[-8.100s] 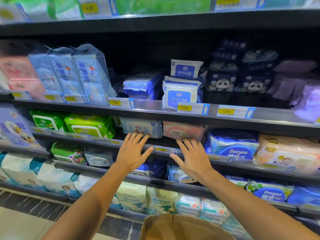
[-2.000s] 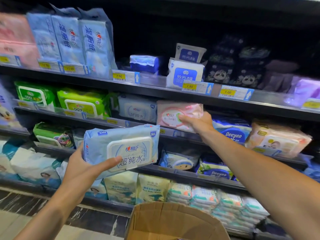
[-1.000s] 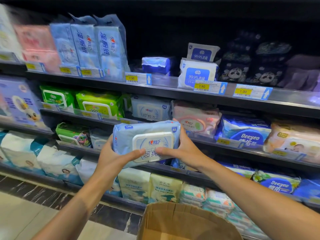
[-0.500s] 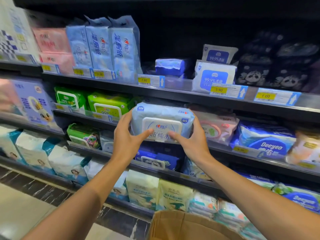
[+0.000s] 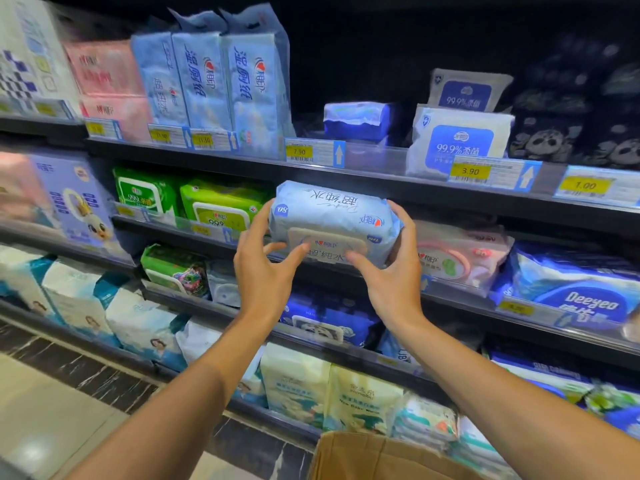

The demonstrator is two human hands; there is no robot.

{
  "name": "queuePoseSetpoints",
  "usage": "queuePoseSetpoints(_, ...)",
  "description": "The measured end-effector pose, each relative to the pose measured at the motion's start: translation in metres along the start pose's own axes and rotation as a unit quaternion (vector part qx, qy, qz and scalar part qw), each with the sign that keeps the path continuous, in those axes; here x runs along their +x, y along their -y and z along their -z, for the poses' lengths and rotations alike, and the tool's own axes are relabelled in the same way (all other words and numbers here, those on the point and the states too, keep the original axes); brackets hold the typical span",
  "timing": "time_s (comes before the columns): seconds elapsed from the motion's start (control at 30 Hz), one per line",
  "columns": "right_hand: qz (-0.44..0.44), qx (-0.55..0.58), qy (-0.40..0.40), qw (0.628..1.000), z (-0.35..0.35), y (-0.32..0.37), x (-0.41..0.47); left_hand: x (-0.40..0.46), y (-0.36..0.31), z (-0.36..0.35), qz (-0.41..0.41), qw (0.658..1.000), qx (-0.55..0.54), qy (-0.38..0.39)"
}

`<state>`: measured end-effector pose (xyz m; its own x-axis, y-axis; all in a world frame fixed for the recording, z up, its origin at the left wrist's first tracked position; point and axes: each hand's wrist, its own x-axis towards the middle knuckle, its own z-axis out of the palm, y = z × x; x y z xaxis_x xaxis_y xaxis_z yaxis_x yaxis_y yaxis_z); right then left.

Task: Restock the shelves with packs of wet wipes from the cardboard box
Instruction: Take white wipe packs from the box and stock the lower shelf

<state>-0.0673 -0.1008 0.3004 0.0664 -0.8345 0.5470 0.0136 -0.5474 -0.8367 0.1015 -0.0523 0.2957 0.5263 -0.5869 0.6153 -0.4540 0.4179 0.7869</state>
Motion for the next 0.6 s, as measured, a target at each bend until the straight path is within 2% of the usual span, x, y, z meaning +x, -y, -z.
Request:
queuePoseSetpoints(0.13, -0.006, -0.044, 0.012, 0.999, -0.001, -0.007, 0.012, 0.006, 0.012, -0.017, 0.012, 1.000, -0.002, -0.010)
queuePoseSetpoints(0.3, -0.038, -0.107, -0.016, 0.993, -0.005, -0.009, 0.040, 0.028, 0.019, -0.029, 0.015, 1.000, -0.020, 0.005)
queuePoseSetpoints(0.4, -0.059, -0.133, -0.025, 0.989, -0.006, -0.009, 0.050, 0.032, 0.015, -0.034, -0.001, 0.998, 0.006, 0.056)
queuePoseSetpoints(0.5, -0.117, -0.209, 0.042, 0.970, -0.004, -0.019, 0.055, 0.033, 0.026, -0.035, 0.020, 0.986, 0.090, 0.141)
queuePoseSetpoints(0.6, -0.116, -0.255, 0.074, 0.957, 0.000, -0.026, 0.054, 0.025, 0.030, -0.035, 0.041, 0.964, 0.163, 0.206)
